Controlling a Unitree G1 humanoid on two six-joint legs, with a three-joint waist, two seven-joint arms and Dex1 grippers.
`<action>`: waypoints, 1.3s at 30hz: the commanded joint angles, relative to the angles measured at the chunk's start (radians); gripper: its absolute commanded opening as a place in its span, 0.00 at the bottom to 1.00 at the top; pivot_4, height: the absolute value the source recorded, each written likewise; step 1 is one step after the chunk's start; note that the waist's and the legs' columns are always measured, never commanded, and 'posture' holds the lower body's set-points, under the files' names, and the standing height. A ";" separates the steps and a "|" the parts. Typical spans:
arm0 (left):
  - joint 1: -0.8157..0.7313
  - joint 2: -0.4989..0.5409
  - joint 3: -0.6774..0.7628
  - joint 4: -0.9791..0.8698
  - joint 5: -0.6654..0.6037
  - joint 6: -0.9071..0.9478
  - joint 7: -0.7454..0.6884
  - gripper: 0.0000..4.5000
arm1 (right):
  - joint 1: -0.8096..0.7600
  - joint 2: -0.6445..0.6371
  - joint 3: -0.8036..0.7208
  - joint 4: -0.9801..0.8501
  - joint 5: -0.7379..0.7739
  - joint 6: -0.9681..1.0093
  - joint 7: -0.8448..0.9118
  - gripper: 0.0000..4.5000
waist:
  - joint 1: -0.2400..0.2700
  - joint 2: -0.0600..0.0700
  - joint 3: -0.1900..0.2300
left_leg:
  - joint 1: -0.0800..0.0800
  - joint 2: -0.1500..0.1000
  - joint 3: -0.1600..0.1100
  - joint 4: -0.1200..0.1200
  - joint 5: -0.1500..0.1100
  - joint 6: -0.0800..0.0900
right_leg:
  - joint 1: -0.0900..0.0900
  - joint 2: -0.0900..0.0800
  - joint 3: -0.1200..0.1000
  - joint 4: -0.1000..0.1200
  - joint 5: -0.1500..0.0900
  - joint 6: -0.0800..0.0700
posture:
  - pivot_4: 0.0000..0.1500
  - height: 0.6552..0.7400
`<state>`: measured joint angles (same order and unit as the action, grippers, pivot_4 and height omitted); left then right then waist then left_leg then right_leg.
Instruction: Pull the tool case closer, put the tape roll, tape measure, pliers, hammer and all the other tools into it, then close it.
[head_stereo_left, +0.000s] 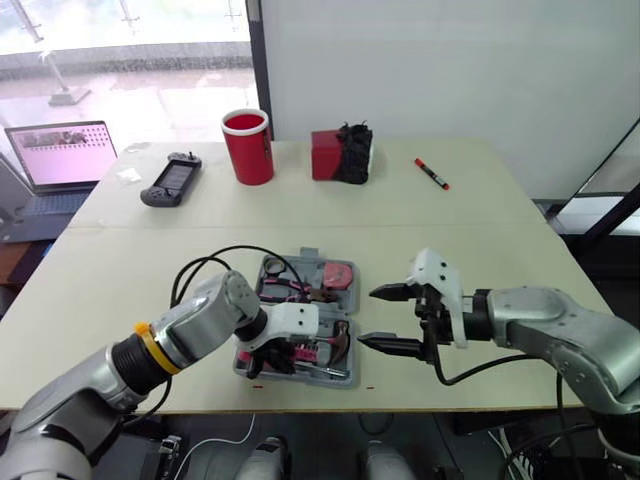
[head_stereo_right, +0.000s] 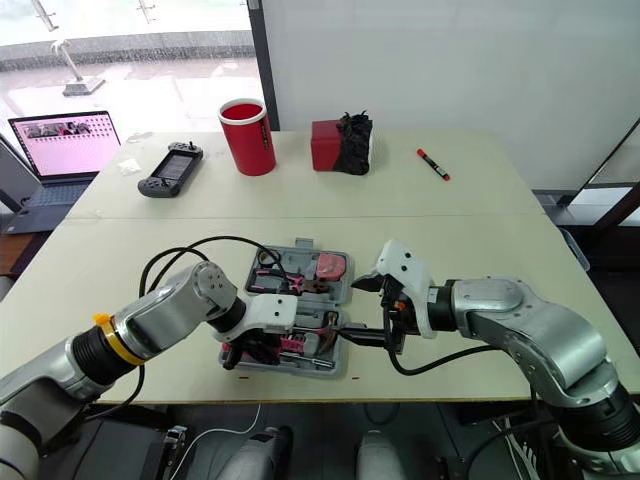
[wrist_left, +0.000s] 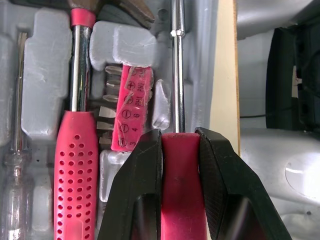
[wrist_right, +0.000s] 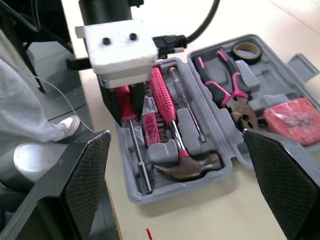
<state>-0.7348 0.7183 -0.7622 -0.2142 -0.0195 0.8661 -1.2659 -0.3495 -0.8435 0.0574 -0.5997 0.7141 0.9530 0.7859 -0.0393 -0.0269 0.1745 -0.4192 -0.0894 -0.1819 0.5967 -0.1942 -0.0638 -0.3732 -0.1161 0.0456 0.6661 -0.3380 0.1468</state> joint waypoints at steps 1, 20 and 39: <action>0.004 -0.014 0.032 -0.011 -0.007 0.003 0.015 0.12 | -0.021 -0.003 -0.003 -0.002 -0.012 -0.016 0.006 1.00 | 0.001 0.000 0.000 | 0.000 0.000 0.000 0.000 0.000 0.000 | 0.000 0.000 0.000 0.000 0.000 0.000 | 1.00 1.00; -0.003 0.060 0.185 -0.099 -0.100 -0.002 -0.022 0.85 | -0.029 0.004 0.019 0.011 -0.043 -0.044 0.046 1.00 | -0.003 0.000 0.000 | 0.000 0.000 0.000 0.000 0.000 0.000 | 0.000 0.000 0.000 0.001 0.000 0.000 | 1.00 1.00; 0.435 0.001 0.436 0.185 -0.101 -0.768 0.064 0.01 | -0.089 0.036 0.071 0.039 -0.046 -0.040 0.069 1.00 | 0.007 0.001 -0.001 | 0.000 0.001 0.000 0.000 0.000 0.000 | 0.000 -0.002 0.000 0.000 0.000 0.000 | 1.00 1.00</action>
<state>-0.3141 0.7225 -0.3206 -0.0712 -0.1653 0.1591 -1.2257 -0.4240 -0.8057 0.1417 -0.5471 0.6698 0.9241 0.8438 -0.0319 -0.0254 0.1737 -0.4192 -0.0885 -0.1821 0.5970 -0.1943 -0.0638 -0.3735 -0.1183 0.0459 0.6661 -0.3375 0.1468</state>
